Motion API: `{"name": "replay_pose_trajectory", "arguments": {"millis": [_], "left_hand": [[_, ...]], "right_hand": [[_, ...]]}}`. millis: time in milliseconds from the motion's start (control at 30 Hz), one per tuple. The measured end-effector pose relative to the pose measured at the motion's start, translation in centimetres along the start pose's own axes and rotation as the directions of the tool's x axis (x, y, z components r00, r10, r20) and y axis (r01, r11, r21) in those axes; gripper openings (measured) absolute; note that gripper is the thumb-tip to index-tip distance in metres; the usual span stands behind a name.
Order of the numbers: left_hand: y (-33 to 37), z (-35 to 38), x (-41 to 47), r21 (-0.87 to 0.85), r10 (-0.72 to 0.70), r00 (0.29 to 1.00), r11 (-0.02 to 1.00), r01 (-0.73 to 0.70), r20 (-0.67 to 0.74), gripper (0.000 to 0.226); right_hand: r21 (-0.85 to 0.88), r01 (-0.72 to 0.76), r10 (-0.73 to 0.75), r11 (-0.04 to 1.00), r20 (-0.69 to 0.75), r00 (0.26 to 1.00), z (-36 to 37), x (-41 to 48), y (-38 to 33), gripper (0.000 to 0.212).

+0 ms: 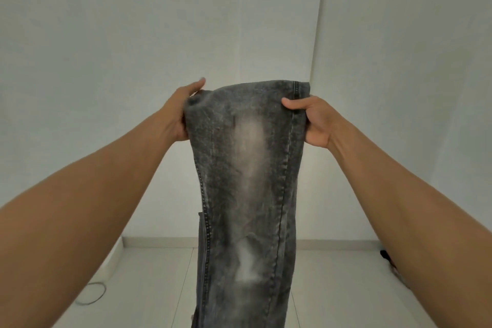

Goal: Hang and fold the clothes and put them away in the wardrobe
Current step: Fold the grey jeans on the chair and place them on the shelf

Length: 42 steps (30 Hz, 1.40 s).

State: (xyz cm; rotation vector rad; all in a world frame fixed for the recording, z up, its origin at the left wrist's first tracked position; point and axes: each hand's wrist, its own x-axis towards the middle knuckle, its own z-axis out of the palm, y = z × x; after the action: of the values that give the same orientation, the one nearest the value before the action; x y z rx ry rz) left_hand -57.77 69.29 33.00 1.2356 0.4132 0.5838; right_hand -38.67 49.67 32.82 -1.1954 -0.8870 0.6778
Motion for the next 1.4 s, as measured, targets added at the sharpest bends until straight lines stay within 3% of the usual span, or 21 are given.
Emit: {"name": "replay_pose_trajectory", "arguments": {"millis": [67, 133, 200, 267, 433, 533, 667, 700, 767, 867, 933, 1033, 1167, 1267, 1333, 1400], "left_hand": [[-0.7, -0.4, -0.7, -0.01, -0.025, 0.997, 1.0, 0.026, 0.067, 0.064], [-1.9, -0.9, -1.3, 0.11, -0.052, 0.986, 0.993, 0.034, 0.16, 0.072], [-2.8, -1.0, -1.5, 0.128, -0.042, 0.983, 0.992, 0.019, 0.18, 0.05], [-3.2, -0.8, -1.0, 0.044, 0.038, 0.993, 0.998, -0.043, 0.114, 0.029], [-2.2, 0.8, 0.0, -0.044, 0.171, 0.982, 0.984, -0.175, -0.081, 0.025], [-1.8, 1.1, 0.4, -0.02, 0.163, 0.981, 0.986, -0.166, -0.103, 0.067], [-1.4, 0.1, -1.1, 0.301, 0.104, 0.989, 0.945, -0.131, 0.105, 0.097], [-1.4, -0.1, -1.1, 0.305, 0.112, 0.989, 0.943, -0.135, 0.091, 0.106], [-1.2, -0.1, -1.0, 0.193, 0.171, 0.983, 0.969, -0.154, -0.071, 0.116], [-1.4, 0.3, -0.3, 0.057, 0.209, 0.958, 0.978, -0.201, -0.199, 0.114], [-1.4, 0.4, -0.6, 0.044, 0.181, 0.975, 0.983, -0.177, -0.127, 0.111], [-0.9, 0.2, -1.6, 0.18, 0.148, 0.987, 0.971, -0.156, 0.058, 0.118], [-0.2, 1.1, -1.2, 0.137, 0.284, 0.95, 0.954, -0.266, -0.132, 0.113], [0.0, 2.0, -0.9, 0.057, 0.309, 0.932, 0.951, -0.304, -0.189, 0.111], [0.3, 2.2, -1.3, 0.062, 0.248, 0.967, 0.968, -0.244, -0.06, 0.1], [0.5, 1.7, -1.5, 0.257, 0.17, 0.974, 0.944, -0.205, 0.151, 0.077]], "right_hand": [[0.001, 0.018, -0.018, 1.0, -0.049, 0.999, 0.1, 0.3, 0.2, 0.022], [-0.005, 0.009, -0.009, 1.0, -0.079, 0.997, 0.1, 0.6, 0.2, 0.022], [-0.019, -0.016, 0.014, 1.0, -0.085, 0.996, -0.1, 0.8, 0.2, 0.022], [-0.007, -0.037, 0.037, 0.999, -0.076, 0.996, -0.1, 0.7, 0.2, 0.024], [-0.002, -0.088, 0.088, 0.996, 0.014, 0.996, -0.7, -0.7, 0.9, 0.036], [-0.017, -0.092, 0.092, 0.996, -0.002, 0.996, -1.0, -0.8, 2.0, 0.027], [0.073, -0.04, 0.045, 0.997, -0.073, 0.996, -0.5, 0.0, 2.2, 0.018], [0.101, -0.045, 0.053, 0.994, -0.079, 0.995, -0.3, 0.1, 2.3, 0.021], [0.125, -0.054, 0.06, 0.991, -0.045, 0.997, 0.2, -0.1, 2.3, 0.034], [0.017, -0.06, 0.06, 0.998, 0.041, 0.997, 0.6, -0.1, 2.3, 0.04], [-0.036, -0.05, 0.049, 0.998, -0.033, 0.998, 0.5, 0.2, 1.6, 0.033], [0.005, -0.059, 0.059, 0.998, -0.121, 0.991, 0.5, 0.5, 0.9, 0.033], [0.085, -0.089, 0.097, 0.992, -0.092, 0.991, 1.4, 0.1, 1.0, 0.037], [0.025, -0.065, 0.066, 0.998, -0.032, 0.997, 1.4, -0.4, 0.6, 0.041], [-0.019, -0.045, 0.043, 0.999, -0.096, 0.994, 0.9, -0.2, 0.2, 0.028], [-0.001, -0.04, 0.039, 0.999, -0.151, 0.988, 0.6, 0.1, 0.1, 0.022]]}}
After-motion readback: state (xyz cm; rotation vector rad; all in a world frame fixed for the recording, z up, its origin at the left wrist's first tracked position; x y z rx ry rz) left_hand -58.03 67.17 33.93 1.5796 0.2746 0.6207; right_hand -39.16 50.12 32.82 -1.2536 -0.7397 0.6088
